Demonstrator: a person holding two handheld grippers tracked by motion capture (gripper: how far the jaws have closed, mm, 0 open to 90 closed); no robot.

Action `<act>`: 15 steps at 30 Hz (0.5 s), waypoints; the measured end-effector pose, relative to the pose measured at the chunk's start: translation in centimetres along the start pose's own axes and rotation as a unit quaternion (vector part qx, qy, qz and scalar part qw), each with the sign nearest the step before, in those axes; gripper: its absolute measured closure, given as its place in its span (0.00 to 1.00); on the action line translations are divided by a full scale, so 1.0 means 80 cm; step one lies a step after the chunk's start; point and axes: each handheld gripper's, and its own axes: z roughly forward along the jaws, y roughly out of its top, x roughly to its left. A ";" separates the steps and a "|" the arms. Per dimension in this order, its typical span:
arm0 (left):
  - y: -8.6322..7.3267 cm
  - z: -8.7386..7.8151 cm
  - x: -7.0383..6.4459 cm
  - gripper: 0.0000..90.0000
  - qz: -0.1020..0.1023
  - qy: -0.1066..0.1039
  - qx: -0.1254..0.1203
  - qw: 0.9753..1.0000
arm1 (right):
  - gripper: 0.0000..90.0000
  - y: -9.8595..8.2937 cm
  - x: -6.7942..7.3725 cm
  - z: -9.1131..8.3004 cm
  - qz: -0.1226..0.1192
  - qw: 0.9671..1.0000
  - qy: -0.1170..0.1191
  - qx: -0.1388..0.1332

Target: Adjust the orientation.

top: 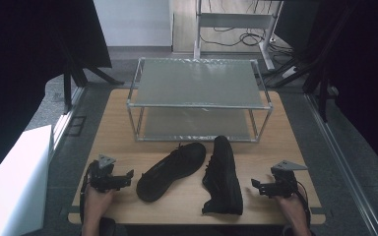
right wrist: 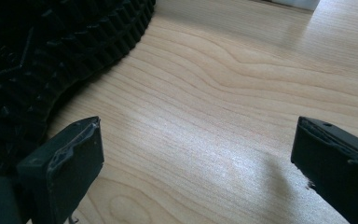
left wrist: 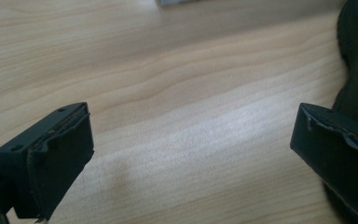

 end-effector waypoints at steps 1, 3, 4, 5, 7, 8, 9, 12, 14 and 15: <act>0.000 -0.001 0.001 0.00 -0.003 -0.001 -0.006 1.000 | 0.03 0.000 0.000 0.000 0.000 1.000 0.001 0.000; 0.000 -0.002 0.001 0.00 -0.006 -0.005 -0.011 1.000 | 0.03 0.000 -0.001 0.001 0.001 1.000 0.001 0.000; 0.001 -0.002 0.002 0.00 -0.012 -0.009 -0.019 1.000 | 0.03 0.000 -0.001 0.000 0.003 1.000 0.002 -0.005; 0.001 -0.002 0.002 0.00 -0.013 -0.010 -0.020 1.000 | 0.03 0.000 -0.001 0.000 0.003 1.000 0.001 -0.006; 0.003 -0.002 0.002 0.00 -0.013 -0.013 -0.017 1.000 | 0.04 0.000 -0.002 0.000 0.005 1.000 0.005 -0.005; 0.003 -0.001 0.001 0.00 -0.012 -0.009 -0.015 1.000 | 0.04 0.000 -0.002 0.001 0.005 1.000 0.005 -0.005; 0.004 -0.001 0.000 0.00 -0.009 -0.007 -0.013 1.000 | 0.04 0.000 -0.002 0.001 0.004 1.000 0.006 -0.004; 0.005 0.001 -0.001 0.00 -0.010 -0.010 -0.009 1.000 | 0.04 0.000 -0.001 0.001 0.003 1.000 0.007 -0.005; 0.006 0.001 -0.002 0.00 -0.010 -0.012 -0.007 1.000 | 0.05 0.000 -0.001 0.001 0.004 1.000 0.008 -0.006; 0.007 0.002 -0.003 0.00 -0.010 -0.012 -0.006 1.000 | 0.05 0.000 -0.001 0.001 0.004 1.000 0.009 -0.007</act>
